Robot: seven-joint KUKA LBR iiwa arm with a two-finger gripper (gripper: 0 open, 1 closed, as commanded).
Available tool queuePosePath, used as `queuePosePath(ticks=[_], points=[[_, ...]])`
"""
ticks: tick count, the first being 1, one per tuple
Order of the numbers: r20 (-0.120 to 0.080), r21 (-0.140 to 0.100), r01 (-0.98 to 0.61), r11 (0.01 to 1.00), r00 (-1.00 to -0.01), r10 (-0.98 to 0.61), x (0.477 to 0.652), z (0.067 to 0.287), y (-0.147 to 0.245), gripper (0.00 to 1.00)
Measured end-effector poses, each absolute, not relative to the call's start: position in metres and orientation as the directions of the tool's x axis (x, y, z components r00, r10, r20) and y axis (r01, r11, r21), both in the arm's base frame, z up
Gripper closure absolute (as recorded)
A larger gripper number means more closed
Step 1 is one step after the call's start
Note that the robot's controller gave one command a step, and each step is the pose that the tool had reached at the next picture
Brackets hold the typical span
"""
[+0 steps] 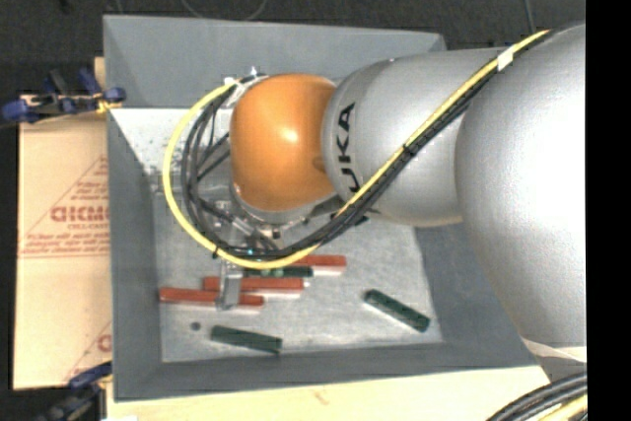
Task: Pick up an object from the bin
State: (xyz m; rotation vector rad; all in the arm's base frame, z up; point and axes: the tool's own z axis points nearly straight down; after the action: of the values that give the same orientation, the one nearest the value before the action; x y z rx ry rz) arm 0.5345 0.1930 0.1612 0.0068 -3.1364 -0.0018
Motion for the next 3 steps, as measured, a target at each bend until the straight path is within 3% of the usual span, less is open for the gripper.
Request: queuePosePath(ticks=[1, 2, 3], points=[[0.003, -0.003, -0.089, 0.996, -0.996, -0.089, 0.555, 0.071, 0.134, 0.00], [-0.002, 0.001, -0.087, 0.996, -0.996, -0.087, 0.557, 0.078, 0.138, 1.00], [-0.012, -0.001, -0.123, 0.992, -0.992, -0.123, 0.550, 0.224, 0.126, 1.00]])
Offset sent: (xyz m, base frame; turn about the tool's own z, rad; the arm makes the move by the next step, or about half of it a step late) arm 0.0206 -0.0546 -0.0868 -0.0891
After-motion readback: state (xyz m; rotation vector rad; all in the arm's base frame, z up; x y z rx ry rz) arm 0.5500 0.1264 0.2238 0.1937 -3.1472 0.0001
